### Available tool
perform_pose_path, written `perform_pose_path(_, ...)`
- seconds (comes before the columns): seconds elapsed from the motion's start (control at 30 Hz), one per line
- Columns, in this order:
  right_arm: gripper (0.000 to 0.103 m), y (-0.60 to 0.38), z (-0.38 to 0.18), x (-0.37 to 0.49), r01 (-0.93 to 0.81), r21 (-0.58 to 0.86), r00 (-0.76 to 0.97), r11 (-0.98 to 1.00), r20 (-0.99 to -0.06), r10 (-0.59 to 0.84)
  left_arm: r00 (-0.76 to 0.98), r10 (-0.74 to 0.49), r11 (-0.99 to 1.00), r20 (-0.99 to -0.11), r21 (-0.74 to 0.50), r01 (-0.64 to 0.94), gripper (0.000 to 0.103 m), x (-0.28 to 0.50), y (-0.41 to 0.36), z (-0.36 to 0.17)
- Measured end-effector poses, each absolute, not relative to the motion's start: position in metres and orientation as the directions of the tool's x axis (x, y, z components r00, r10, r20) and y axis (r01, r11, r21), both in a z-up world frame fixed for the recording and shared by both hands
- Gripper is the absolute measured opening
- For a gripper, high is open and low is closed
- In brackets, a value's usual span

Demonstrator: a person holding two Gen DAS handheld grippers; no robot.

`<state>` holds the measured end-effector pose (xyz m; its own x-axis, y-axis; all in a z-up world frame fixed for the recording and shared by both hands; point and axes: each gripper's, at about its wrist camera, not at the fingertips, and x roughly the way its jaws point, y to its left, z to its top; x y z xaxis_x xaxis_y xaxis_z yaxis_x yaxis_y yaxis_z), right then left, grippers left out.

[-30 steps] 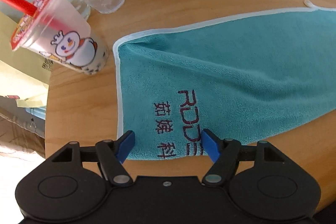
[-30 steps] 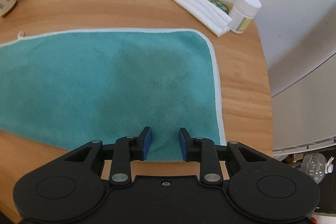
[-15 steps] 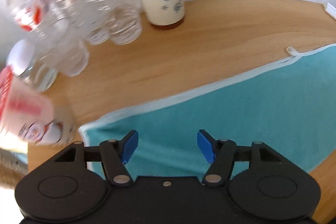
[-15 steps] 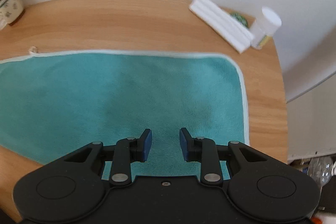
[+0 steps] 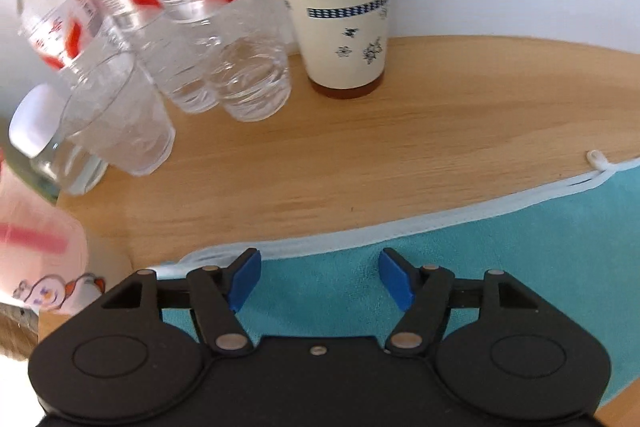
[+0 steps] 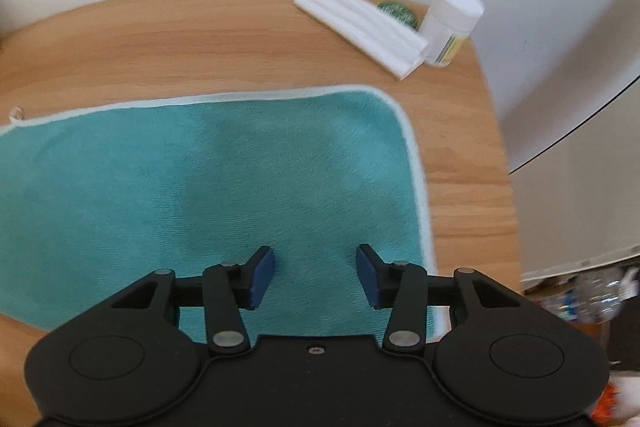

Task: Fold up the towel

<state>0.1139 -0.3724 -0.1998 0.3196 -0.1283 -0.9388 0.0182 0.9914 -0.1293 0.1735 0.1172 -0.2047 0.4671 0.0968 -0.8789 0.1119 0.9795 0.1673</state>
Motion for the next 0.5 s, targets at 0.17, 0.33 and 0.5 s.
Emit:
perform_pose_path(0.17, 0.048, -0.338, -0.183, 0.106, -0.053, -0.131, 0.389, 0.990, -0.916, -0.100, 0.458, 0.074, 0.981, -0.886, 0.146, 0.125, 0.068, 0.131, 0.125, -0.193)
perform_pose_path(0.33, 0.048, -0.286, -0.174, 0.098, -0.202, 0.051, 0.384, 0.978, -0.915, 0.127, 0.425, 0.112, 0.968, -0.898, 0.196, 0.159, 0.068, 0.097, 0.128, -0.198)
perform_pose_path(0.5, 0.032, -0.239, -0.186, 0.104, -0.306, 0.078, 0.359, 0.949, -0.914, 0.190, 0.363, 0.115, 0.982, -0.925, 0.162, 0.102, 0.070, 0.090, 0.144, -0.217)
